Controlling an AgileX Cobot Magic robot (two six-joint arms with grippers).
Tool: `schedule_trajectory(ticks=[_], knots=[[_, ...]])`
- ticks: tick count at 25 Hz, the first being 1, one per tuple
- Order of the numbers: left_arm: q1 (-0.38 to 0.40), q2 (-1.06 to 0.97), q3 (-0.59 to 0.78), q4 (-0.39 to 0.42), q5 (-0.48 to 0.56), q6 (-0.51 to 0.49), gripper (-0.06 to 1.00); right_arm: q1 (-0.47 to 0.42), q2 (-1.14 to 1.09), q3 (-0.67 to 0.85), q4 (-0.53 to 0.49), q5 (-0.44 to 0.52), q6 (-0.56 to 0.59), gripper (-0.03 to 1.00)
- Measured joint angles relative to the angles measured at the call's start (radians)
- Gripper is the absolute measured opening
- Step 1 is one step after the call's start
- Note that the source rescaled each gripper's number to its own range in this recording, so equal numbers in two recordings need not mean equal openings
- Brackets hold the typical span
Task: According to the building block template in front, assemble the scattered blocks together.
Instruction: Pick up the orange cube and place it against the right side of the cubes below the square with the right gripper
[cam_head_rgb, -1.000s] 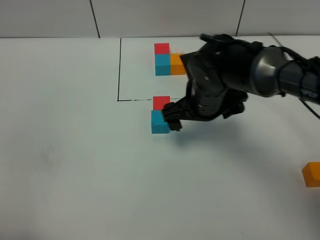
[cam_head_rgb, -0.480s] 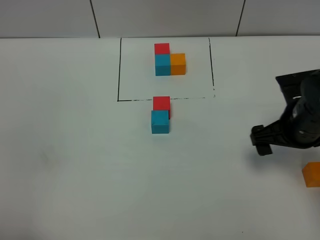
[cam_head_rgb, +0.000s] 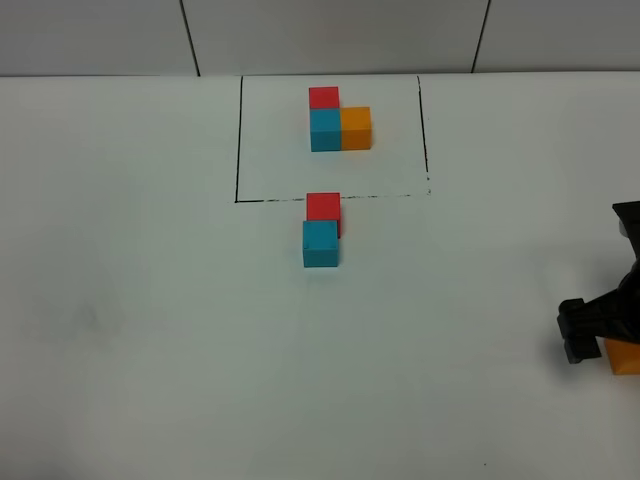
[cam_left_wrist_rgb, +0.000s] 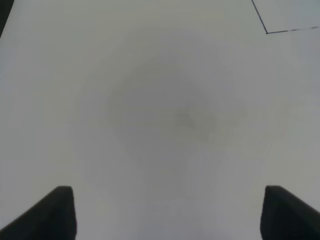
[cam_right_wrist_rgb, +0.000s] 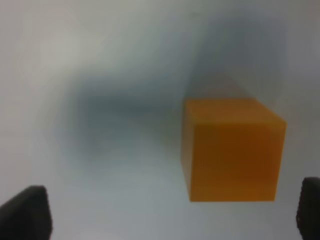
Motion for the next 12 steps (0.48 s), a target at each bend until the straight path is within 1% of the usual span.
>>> schedule_trajectory(ticks=[6,10,12], knots=[[0.0,0.0,0.0,0.0,0.0,0.0,0.71,-0.043,-0.002,0.069,0.003,-0.11,-0.029,1.0],[0.0,0.0,0.0,0.0,0.0,0.0,0.71,-0.047,0.0,0.07,0.001,-0.145,-0.034,1.0],[0.0,0.0,0.0,0.0,0.0,0.0,0.71,-0.064,0.013,0.07,0.0,-0.154,-0.034,1.0]])
